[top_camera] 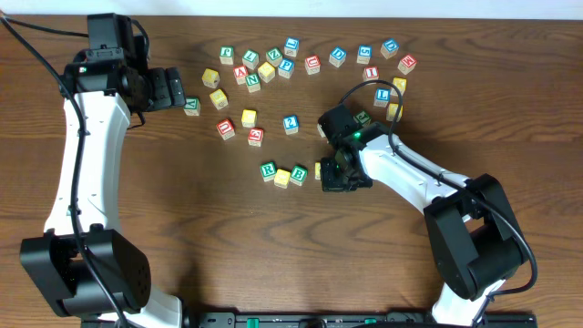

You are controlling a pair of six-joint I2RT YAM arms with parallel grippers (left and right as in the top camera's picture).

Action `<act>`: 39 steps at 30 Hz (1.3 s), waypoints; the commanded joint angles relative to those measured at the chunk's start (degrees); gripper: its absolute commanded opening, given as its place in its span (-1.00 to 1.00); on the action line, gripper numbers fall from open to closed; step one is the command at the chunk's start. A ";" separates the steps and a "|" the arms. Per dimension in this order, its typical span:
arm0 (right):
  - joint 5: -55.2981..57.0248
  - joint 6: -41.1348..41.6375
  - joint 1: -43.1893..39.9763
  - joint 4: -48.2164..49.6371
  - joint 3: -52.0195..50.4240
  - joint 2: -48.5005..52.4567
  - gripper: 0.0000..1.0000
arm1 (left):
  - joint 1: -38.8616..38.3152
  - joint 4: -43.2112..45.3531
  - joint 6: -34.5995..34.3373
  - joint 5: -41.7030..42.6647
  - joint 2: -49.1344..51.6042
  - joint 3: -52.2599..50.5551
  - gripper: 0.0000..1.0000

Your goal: Spell out ROBOT

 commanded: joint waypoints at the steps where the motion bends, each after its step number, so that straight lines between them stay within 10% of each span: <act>1: 1.14 0.81 0.17 0.63 -0.35 0.15 -0.98 | 0.07 -0.11 0.79 -0.72 -0.11 0.87 0.95; 13: -3.76 -2.19 0.31 -4.15 5.84 -3.91 -0.95 | 0.07 -0.11 0.79 -0.72 -0.11 0.87 0.95; 30: -9.20 5.27 10.97 27.50 6.27 4.17 -0.92 | 0.07 -0.11 0.79 -0.72 -0.11 0.87 0.95; 39: -9.46 5.53 13.55 27.93 10.38 11.50 -0.94 | 0.09 -0.11 0.79 -0.72 -0.11 0.87 0.96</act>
